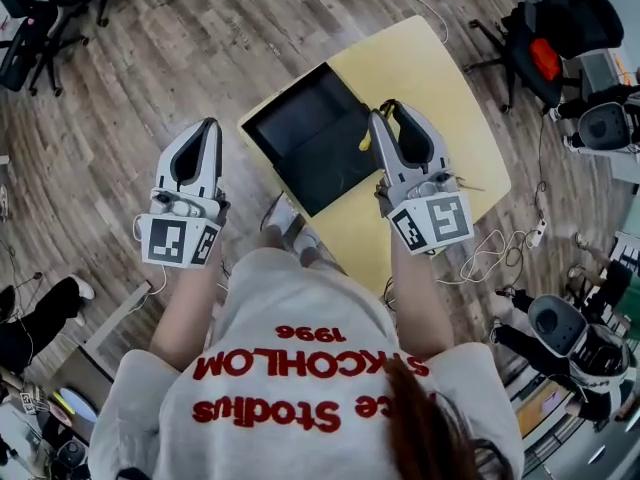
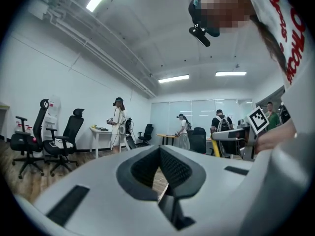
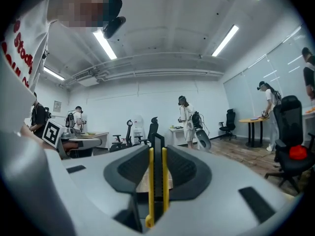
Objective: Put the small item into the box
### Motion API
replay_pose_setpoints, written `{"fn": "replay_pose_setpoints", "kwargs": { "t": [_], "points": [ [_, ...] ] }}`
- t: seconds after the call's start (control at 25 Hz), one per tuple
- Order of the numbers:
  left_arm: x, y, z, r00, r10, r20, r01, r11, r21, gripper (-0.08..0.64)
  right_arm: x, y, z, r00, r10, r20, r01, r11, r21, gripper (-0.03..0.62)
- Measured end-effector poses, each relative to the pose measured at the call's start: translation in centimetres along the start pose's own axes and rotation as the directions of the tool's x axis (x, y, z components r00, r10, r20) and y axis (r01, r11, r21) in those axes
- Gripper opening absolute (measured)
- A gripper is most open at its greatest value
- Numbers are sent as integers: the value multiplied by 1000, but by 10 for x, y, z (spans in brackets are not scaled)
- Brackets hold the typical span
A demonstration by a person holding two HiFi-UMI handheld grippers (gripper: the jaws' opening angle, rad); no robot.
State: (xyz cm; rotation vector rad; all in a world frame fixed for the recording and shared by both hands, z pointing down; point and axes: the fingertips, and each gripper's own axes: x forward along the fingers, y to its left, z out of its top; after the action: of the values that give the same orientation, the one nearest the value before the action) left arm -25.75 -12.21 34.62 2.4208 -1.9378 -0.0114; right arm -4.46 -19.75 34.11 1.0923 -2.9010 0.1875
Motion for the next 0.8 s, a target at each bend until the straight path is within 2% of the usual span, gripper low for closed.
{"fn": "replay_pose_setpoints", "kwargs": {
  "t": [0.52, 0.68, 0.8],
  "points": [
    [-2, 36, -40, 996, 63, -55, -65, 997, -38, 8, 109, -26, -64, 993, 61, -100, -62, 998, -3, 115],
    [-2, 41, -46, 994, 87, -69, -90, 995, -46, 6, 133, -36, -106, 970, 89, -225, -88, 996, 15, 117],
    [-2, 44, -51, 992, 98, -76, -102, 993, -51, 8, 142, -40, -137, 938, 108, -329, -107, 994, 21, 117]
  ]
}}
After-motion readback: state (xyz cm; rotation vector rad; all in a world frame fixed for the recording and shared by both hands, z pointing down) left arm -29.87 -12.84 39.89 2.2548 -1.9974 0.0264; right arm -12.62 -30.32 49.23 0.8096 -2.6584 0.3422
